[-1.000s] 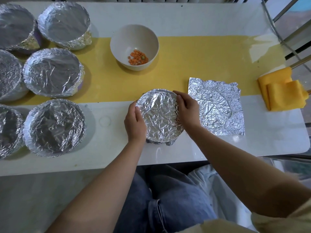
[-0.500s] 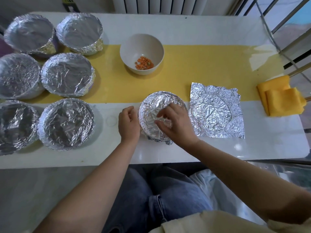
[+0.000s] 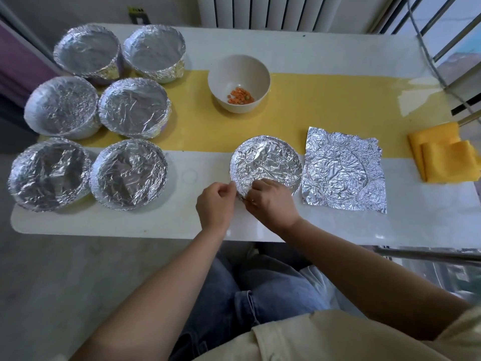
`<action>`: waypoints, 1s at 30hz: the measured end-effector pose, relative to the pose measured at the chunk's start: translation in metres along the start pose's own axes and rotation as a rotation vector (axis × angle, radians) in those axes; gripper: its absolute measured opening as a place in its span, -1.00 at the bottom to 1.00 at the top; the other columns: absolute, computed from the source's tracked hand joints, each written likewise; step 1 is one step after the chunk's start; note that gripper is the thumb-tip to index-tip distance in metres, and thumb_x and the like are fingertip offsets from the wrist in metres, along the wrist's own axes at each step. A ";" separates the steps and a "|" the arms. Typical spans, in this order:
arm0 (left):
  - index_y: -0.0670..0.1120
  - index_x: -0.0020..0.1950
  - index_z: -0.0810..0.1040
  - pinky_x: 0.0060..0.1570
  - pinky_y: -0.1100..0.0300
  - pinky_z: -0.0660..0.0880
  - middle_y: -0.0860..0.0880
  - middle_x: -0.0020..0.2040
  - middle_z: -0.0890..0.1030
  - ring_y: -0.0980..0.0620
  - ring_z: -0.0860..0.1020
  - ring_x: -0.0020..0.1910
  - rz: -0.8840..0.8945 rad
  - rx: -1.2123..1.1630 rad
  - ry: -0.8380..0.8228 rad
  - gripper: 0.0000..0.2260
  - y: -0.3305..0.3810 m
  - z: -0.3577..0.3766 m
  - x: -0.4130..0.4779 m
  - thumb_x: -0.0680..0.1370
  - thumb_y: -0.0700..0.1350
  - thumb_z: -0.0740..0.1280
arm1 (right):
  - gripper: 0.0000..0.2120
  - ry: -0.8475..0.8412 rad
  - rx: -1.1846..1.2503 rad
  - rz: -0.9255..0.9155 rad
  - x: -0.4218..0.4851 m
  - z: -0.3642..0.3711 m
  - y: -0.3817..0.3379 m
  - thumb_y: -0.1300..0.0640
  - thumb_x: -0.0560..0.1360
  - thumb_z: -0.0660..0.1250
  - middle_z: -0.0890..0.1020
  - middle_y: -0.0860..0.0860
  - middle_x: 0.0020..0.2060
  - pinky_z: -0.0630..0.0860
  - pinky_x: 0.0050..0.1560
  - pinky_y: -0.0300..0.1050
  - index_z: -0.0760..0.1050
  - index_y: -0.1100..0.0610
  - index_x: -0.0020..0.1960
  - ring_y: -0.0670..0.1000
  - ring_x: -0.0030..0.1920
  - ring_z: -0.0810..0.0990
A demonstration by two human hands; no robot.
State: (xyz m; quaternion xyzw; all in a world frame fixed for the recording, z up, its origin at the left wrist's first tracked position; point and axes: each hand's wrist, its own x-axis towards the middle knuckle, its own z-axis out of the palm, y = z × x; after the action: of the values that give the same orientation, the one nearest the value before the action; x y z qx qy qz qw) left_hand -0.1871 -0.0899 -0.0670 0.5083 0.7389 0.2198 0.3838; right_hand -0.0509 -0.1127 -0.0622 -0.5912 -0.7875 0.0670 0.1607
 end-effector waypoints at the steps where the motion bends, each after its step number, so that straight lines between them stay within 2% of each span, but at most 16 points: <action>1: -0.11 -0.20 0.67 -0.08 0.09 0.51 -0.03 -0.26 0.69 -0.05 0.62 -0.21 0.007 0.025 -0.003 -0.68 0.004 -0.001 -0.002 0.54 0.09 0.30 | -0.77 -0.001 0.002 0.001 0.000 -0.001 -0.001 0.23 0.25 0.51 0.45 0.05 -0.46 0.31 -0.46 -0.17 0.47 0.15 -0.46 0.13 -0.43 0.47; 6: -0.21 -0.35 0.64 -0.23 0.08 0.51 -0.17 -0.38 0.63 -0.16 0.61 -0.30 0.041 0.146 -0.047 -0.65 0.017 0.002 -0.001 0.54 -0.04 0.32 | -0.76 -0.027 0.017 -0.001 0.000 -0.002 -0.002 0.26 0.21 0.54 0.44 0.05 -0.47 0.27 -0.48 -0.17 0.48 0.16 -0.47 0.13 -0.44 0.46; 10: -0.23 -0.33 0.63 -0.29 0.10 0.51 -0.17 -0.37 0.64 -0.16 0.62 -0.31 0.019 0.203 -0.086 -0.70 0.021 0.001 0.003 0.51 -0.08 0.30 | -0.73 -0.017 0.015 -0.004 -0.001 -0.002 -0.004 0.26 0.22 0.55 0.43 0.05 -0.47 0.20 -0.46 -0.20 0.46 0.16 -0.47 0.12 -0.44 0.46; 13: -0.20 -0.29 0.63 -0.21 0.07 0.59 -0.12 -0.37 0.64 -0.14 0.64 -0.31 -0.030 0.202 -0.149 -0.68 0.022 0.000 0.005 0.47 0.01 0.27 | -0.74 -0.002 0.016 0.010 -0.003 -0.001 -0.004 0.26 0.25 0.55 0.43 0.05 -0.47 0.19 -0.45 -0.19 0.48 0.17 -0.46 0.12 -0.44 0.46; 15: -0.18 -0.25 0.62 -0.21 0.08 0.59 -0.11 -0.33 0.65 -0.15 0.64 -0.29 -0.034 0.245 -0.191 -0.72 0.022 0.001 0.008 0.46 -0.01 0.27 | -0.75 0.008 0.018 0.008 -0.004 -0.001 -0.003 0.26 0.26 0.53 0.42 0.05 -0.47 0.18 -0.44 -0.19 0.48 0.17 -0.46 0.12 -0.44 0.45; 18: -0.20 -0.20 0.63 -0.35 0.18 0.43 -0.12 -0.28 0.64 -0.13 0.61 -0.26 0.021 0.337 -0.219 -0.77 0.024 0.001 0.012 0.49 -0.11 0.25 | -0.78 0.035 0.038 0.006 -0.005 0.001 -0.003 0.18 0.33 0.45 0.44 0.05 -0.46 0.20 -0.44 -0.20 0.50 0.16 -0.45 0.12 -0.44 0.47; 20: -0.22 -0.19 0.63 -0.39 0.20 0.36 -0.12 -0.28 0.63 -0.11 0.58 -0.28 0.050 0.372 -0.223 -0.77 0.025 -0.001 0.015 0.50 -0.13 0.24 | -0.79 0.037 0.052 0.013 -0.005 0.001 -0.001 0.09 0.36 0.41 0.47 0.05 -0.43 0.31 -0.46 -0.18 0.55 0.16 -0.40 0.13 -0.40 0.51; 21: -0.23 -0.20 0.63 -0.41 0.20 0.35 -0.12 -0.30 0.62 -0.11 0.56 -0.31 0.054 0.388 -0.224 -0.77 0.026 -0.003 0.016 0.51 -0.14 0.24 | -0.82 0.019 0.061 0.009 -0.006 0.000 0.000 0.08 0.33 0.45 0.50 0.05 -0.40 0.36 -0.45 -0.16 0.57 0.16 -0.36 0.13 -0.37 0.53; 24: -0.29 -0.22 0.62 -0.35 0.17 0.45 -0.18 -0.31 0.64 -0.13 0.59 -0.33 0.047 0.396 -0.217 -0.75 0.024 -0.007 0.023 0.48 -0.15 0.23 | -0.76 -0.003 0.086 0.026 -0.014 -0.004 0.007 0.13 0.22 0.59 0.55 0.07 -0.32 0.46 -0.39 -0.10 0.57 0.17 -0.23 0.15 -0.29 0.55; 26: -0.30 -0.24 0.59 -0.26 0.09 0.56 -0.19 -0.30 0.65 -0.16 0.63 -0.31 0.039 0.360 -0.220 -0.72 0.022 -0.008 0.026 0.47 -0.12 0.22 | -0.81 0.004 0.087 0.046 -0.018 -0.005 0.009 0.19 0.25 0.56 0.53 0.07 -0.33 0.47 -0.41 -0.05 0.54 0.16 -0.27 0.16 -0.30 0.54; 30: -0.19 -0.22 0.58 -0.15 0.01 0.63 -0.14 -0.25 0.66 -0.18 0.65 -0.25 -0.034 0.283 -0.287 -0.65 0.021 -0.001 0.017 0.47 0.11 0.27 | -0.84 0.039 0.065 0.015 -0.014 -0.001 0.007 0.28 0.33 0.39 0.48 0.07 -0.40 0.41 -0.47 -0.04 0.46 0.19 -0.39 0.16 -0.36 0.48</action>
State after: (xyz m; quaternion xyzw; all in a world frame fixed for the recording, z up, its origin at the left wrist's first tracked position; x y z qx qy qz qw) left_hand -0.1792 -0.0664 -0.0574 0.5707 0.7088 0.0326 0.4134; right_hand -0.0408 -0.1245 -0.0655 -0.5926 -0.7773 0.0824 0.1945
